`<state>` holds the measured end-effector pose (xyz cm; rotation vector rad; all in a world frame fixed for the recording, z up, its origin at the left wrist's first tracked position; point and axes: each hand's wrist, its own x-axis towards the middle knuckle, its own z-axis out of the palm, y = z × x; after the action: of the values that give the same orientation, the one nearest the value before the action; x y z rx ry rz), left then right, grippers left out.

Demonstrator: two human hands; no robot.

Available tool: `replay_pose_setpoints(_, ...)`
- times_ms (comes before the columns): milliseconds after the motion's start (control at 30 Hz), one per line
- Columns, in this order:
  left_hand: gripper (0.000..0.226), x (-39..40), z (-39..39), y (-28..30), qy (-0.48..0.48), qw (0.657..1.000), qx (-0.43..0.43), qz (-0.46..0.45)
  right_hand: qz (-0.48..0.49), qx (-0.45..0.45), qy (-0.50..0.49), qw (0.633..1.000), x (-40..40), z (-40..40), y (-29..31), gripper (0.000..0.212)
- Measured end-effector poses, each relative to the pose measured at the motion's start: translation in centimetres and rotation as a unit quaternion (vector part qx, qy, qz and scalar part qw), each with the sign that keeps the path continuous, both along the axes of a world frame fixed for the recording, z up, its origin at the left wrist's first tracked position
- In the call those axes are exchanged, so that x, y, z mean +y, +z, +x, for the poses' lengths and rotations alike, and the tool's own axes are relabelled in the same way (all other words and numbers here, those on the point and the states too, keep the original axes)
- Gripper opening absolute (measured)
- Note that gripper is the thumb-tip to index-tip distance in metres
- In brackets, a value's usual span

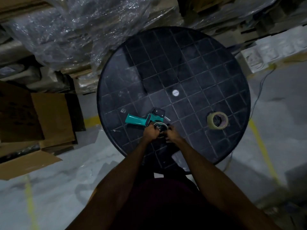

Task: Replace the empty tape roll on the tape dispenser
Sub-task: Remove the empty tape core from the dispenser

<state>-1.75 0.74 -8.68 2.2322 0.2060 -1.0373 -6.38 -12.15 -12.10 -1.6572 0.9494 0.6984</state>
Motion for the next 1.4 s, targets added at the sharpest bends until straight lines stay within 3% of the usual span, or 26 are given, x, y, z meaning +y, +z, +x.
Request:
replay_pose_setpoints(200, 0.038, -0.8, -0.2, 0.1, -0.009, 0.999, 0.034, -0.006, 0.032, -0.035, -0.064, 0.997, -1.6, -0.4, 0.1, 0.012)
replay_pose_setpoints(500, 0.034, -0.7, 0.9, 0.3, 0.006, 0.998, 0.055, -0.022, 0.053, -0.042, -0.012, 0.998, -2.8, -0.3, 0.2, 0.023)
replay_pose_setpoints(600, 0.052, -0.6, 1.0, -0.4, 0.000, 0.998, 0.055, -0.025, 0.060, -0.057, -0.013, 0.996, -3.0, -0.2, 0.3, 0.023)
replay_pose_setpoints(667, 0.057, -0.5, 0.9, -1.1, -0.007, 0.998, 0.055, -0.018, 0.049, -0.070, -0.018, 0.996, -3.1, -0.1, 0.7, 0.022)
replay_pose_setpoints(867, 0.030, -1.1, 0.9, -0.2, 0.016, 0.999, 0.034, -0.020, -0.001, -0.081, 0.005, 0.997, -3.3, 0.2, 0.6, 0.025)
replay_pose_setpoints(1033, 0.056, -1.1, 0.7, -1.2, 0.041, 0.999, 0.016, -0.028, -0.035, -0.081, 0.014, 0.996, -3.1, 0.2, 0.6, 0.024)
replay_pose_setpoints(1200, 0.039, -1.1, 0.7, -1.3, 0.054, 0.998, 0.025, -0.017, -0.029, -0.064, 0.000, 0.997, -3.0, 0.2, 0.4, 0.025)
replay_pose_setpoints(1300, 0.055, -1.1, 0.7, -1.7, 0.063, 0.998, 0.014, -0.024, -0.036, -0.059, -0.002, 0.998, -2.9, 0.2, 0.5, 0.025)
replay_pose_setpoints(1400, 0.054, -1.0, 0.6, -2.9, 0.064, 0.997, 0.011, -0.028, -0.038, -0.053, -0.016, 0.998, -2.7, 0.2, 0.6, 0.025)
